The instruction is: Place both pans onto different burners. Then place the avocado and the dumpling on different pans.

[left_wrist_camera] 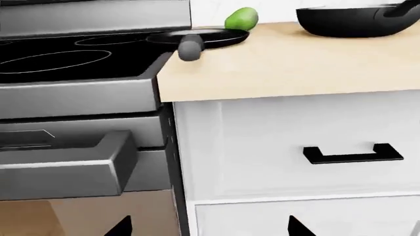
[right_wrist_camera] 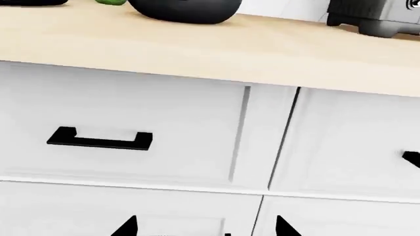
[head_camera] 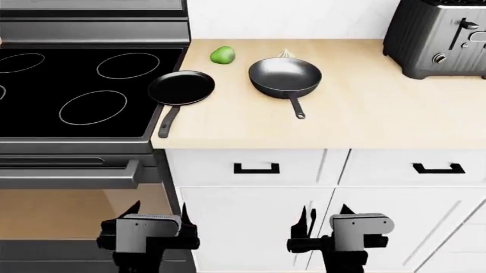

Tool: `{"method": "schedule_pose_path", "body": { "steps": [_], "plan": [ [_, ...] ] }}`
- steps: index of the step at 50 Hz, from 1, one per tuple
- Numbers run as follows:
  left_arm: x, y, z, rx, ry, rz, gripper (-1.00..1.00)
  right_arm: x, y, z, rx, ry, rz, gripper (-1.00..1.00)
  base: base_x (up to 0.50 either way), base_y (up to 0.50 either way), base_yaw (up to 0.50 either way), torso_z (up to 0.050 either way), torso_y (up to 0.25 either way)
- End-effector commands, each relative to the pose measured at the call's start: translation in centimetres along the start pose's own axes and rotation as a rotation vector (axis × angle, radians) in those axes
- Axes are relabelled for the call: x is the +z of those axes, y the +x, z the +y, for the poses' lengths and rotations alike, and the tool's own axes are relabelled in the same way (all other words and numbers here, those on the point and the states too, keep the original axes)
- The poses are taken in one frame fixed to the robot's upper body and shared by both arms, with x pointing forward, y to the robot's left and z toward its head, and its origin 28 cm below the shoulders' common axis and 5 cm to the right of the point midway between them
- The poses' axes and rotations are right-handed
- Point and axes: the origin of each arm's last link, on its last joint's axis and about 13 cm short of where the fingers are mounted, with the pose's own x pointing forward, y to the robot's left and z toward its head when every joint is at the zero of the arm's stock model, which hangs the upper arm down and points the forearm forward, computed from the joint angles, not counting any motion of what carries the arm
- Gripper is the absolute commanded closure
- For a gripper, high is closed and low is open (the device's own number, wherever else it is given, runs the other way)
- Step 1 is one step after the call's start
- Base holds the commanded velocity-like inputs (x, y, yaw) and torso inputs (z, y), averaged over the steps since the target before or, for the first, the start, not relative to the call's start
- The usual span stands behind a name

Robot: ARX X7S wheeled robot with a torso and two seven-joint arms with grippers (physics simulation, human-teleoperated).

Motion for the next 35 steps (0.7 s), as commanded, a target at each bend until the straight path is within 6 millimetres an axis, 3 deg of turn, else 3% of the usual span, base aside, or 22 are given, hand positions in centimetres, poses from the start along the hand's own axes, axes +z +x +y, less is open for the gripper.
{"method": "schedule_pose_path", "body": {
  "steps": [1, 7, 13, 18, 25, 35],
  "plan": [
    [7.4, -3.0, 2.1, -0.117, -0.010, 0.111, -1.00, 5.8, -2.8, -1.9, 0.102, -0.107, 0.031, -1.00, 0.00, 0.00, 0.00, 0.000, 0.000],
    [13.8, -5.1, 2.4, -0.214, 0.006, 0.064, -1.00, 11.9, -4.8, -3.1, 0.125, -0.155, -0.043, -1.00, 0.00, 0.00, 0.00, 0.000, 0.000],
    [17.8, -5.9, 2.6, -0.252, 0.027, 0.020, -1.00, 16.8, -5.5, -4.1, 0.122, -0.146, -0.075, -1.00, 0.00, 0.00, 0.00, 0.000, 0.000],
    [20.5, -6.1, 2.9, -0.244, 0.060, -0.023, -1.00, 19.4, -5.5, -4.6, 0.110, -0.168, -0.116, -1.00, 0.00, 0.00, 0.00, 0.000, 0.000],
    [22.0, -6.4, 3.2, -0.229, 0.087, -0.068, -1.00, 21.7, -6.5, -4.5, 0.120, -0.186, -0.174, -1.00, 0.00, 0.00, 0.00, 0.000, 0.000],
    [22.5, -6.8, 3.4, -0.217, 0.108, -0.097, -1.00, 22.2, -6.9, -4.3, 0.138, -0.190, -0.201, -1.00, 0.37, 0.00, 0.00, 0.000, 0.000]
  ]
}}
